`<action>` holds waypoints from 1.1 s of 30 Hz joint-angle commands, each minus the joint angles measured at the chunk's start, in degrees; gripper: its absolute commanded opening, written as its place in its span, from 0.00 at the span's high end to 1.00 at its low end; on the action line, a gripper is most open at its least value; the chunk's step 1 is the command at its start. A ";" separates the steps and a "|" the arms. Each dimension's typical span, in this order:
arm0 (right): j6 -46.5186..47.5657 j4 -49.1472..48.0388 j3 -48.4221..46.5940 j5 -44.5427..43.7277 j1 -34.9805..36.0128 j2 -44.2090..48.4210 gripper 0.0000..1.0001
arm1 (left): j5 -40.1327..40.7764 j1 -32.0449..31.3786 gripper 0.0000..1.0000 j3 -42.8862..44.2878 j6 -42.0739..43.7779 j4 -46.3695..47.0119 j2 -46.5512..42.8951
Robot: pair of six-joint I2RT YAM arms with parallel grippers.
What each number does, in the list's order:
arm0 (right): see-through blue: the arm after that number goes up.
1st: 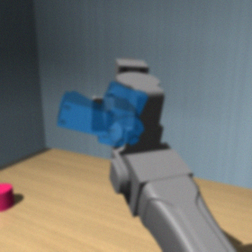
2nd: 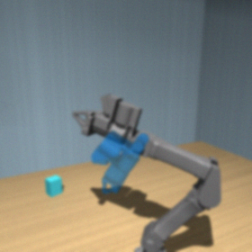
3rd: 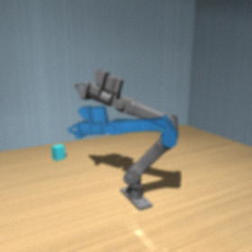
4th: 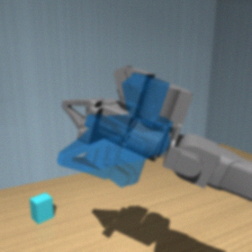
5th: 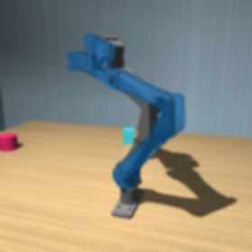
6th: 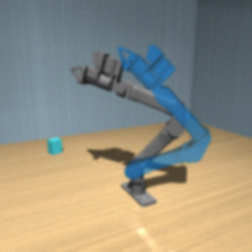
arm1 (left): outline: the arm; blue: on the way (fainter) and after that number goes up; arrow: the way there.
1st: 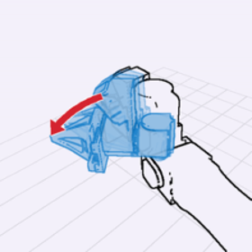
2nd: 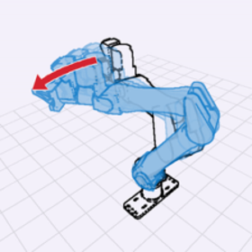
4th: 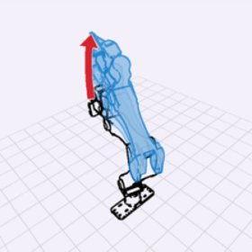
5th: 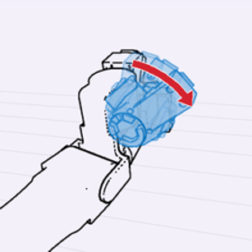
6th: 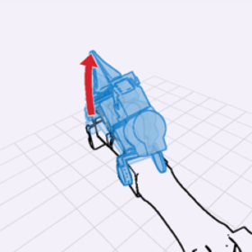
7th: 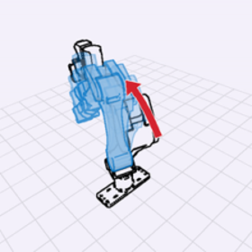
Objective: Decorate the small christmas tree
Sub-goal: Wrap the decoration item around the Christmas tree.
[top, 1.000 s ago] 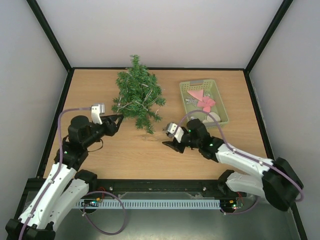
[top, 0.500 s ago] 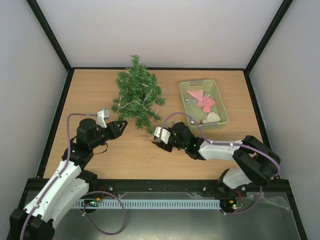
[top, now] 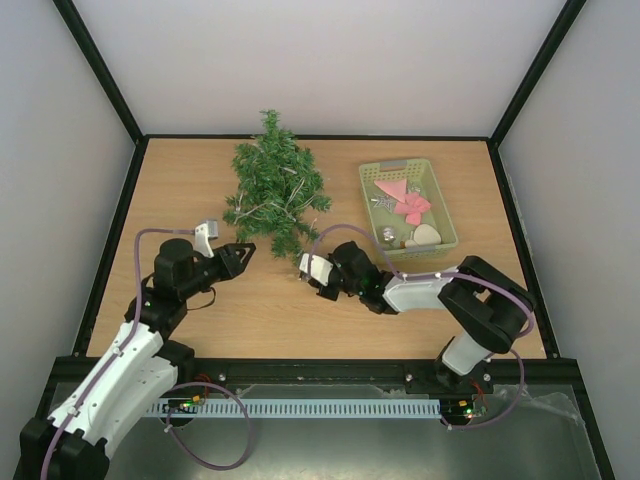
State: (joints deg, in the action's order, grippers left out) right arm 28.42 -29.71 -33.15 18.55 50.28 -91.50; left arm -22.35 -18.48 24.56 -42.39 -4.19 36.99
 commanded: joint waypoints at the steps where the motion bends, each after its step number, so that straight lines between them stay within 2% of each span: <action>1: -0.32 -2.22 -1.47 -2.08 0.34 0.56 0.97 | -1.22 -0.33 0.57 0.20 2.50 0.37 0.76; 9: -2.60 0.23 1.53 -2.85 0.35 10.16 0.98 | -0.33 -1.54 0.57 -0.03 3.92 0.26 2.55; 21: -2.50 6.07 0.97 -0.25 2.18 16.25 0.98 | 2.29 -5.46 0.58 -1.96 2.02 3.30 4.49; 33: -2.67 9.90 -1.76 -3.04 7.85 12.56 0.98 | 2.64 -6.04 0.59 -2.17 1.75 2.61 3.09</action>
State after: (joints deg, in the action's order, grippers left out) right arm 26.30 -21.65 -32.51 17.30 55.55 -76.90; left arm -20.27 -24.16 22.63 -40.51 -2.02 41.23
